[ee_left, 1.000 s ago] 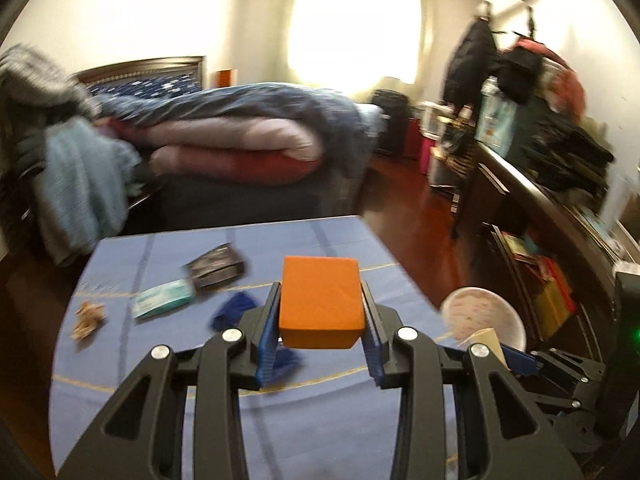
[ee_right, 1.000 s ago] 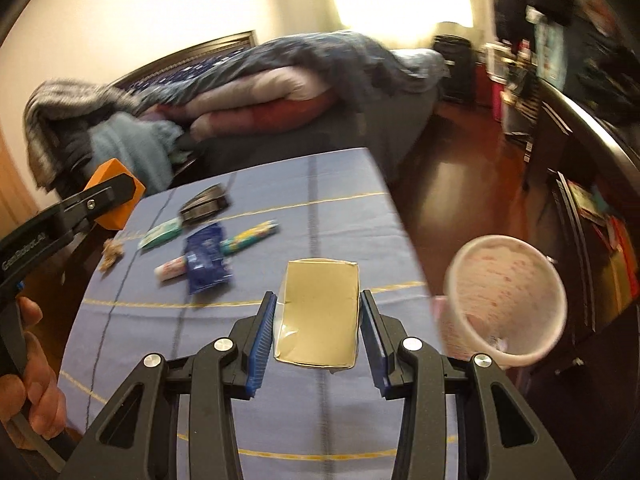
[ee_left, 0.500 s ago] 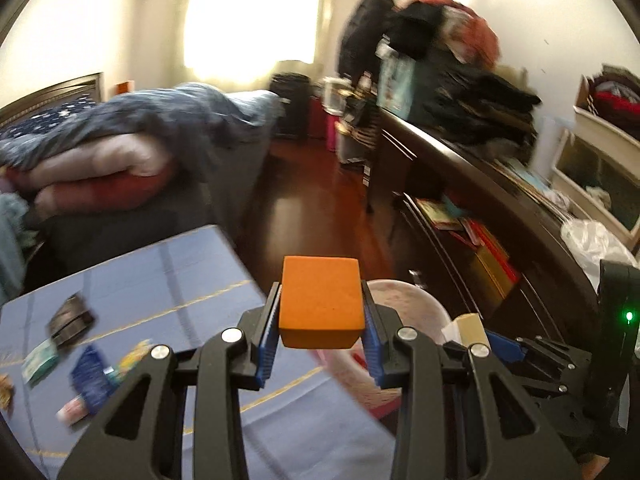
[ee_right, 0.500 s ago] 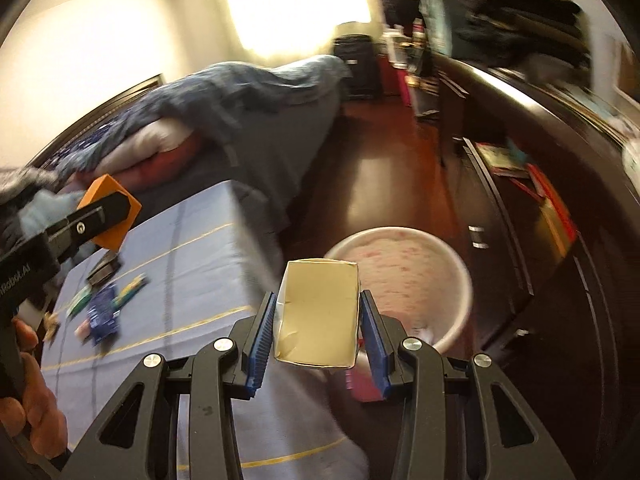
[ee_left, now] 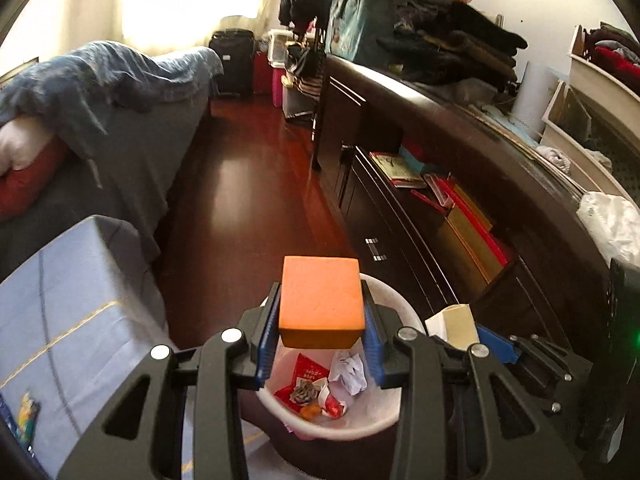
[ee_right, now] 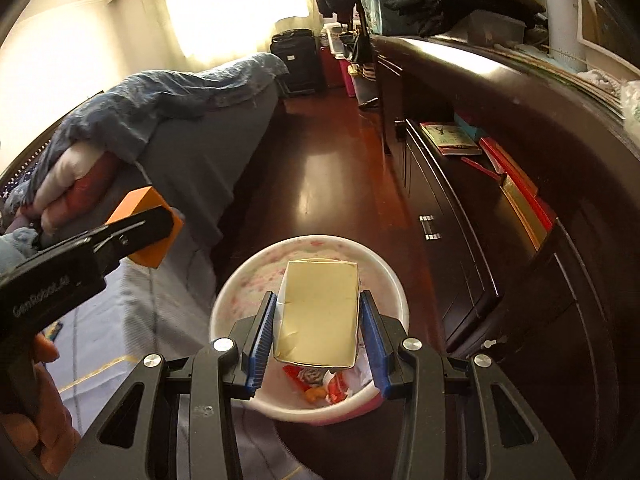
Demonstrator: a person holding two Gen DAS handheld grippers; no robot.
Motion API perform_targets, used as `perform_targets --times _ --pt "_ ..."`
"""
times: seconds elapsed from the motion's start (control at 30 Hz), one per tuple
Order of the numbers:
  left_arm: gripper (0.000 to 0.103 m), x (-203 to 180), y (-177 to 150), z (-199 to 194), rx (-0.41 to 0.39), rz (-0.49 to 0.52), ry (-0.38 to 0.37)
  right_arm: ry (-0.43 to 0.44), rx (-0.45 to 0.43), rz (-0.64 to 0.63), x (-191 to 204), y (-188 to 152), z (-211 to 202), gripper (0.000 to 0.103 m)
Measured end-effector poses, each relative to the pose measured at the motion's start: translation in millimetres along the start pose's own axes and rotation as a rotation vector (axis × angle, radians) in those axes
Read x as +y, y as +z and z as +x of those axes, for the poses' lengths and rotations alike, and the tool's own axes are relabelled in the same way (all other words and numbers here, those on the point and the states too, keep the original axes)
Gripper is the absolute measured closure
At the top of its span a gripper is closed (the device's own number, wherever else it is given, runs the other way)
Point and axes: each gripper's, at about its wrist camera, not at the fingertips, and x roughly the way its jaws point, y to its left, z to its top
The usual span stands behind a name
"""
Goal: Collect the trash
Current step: 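Carry the sponge and soap bar over the wastebasket and open both tools, then move both open tools back over the table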
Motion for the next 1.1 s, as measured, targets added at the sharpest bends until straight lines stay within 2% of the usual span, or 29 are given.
perform_targets --times 0.13,0.2,0.37,0.5,0.6,0.67,0.83,1.0,1.1 --pt "0.047 -3 7 25 0.019 -0.003 -0.033 -0.020 0.009 0.000 -5 2 20 0.061" --pt "0.034 -5 9 32 0.018 0.002 -0.044 -0.034 0.015 -0.006 -6 2 30 0.060" --pt "0.026 -6 13 31 -0.007 0.007 -0.050 -0.069 0.022 -0.012 -8 0 41 0.055" --pt "0.023 2 14 17 -0.036 -0.021 -0.048 -0.073 0.021 -0.016 -7 -1 39 0.047" --pt "0.022 12 13 3 -0.048 -0.040 -0.025 -0.067 0.026 -0.015 -5 -2 36 0.046" --pt "0.022 21 11 -11 -0.060 -0.052 0.005 -0.058 0.032 -0.011 0 -3 30 0.043" --pt "0.018 56 -6 -58 -0.093 -0.112 0.138 0.001 0.027 -0.030 24 -4 6 0.034" --pt "0.013 98 -30 -107 -0.106 -0.170 0.296 0.101 -0.003 -0.118 73 -7 -29 0.021" --pt "0.013 129 -51 -139 -0.106 -0.231 0.393 0.161 -0.013 -0.187 109 -12 -48 0.018"
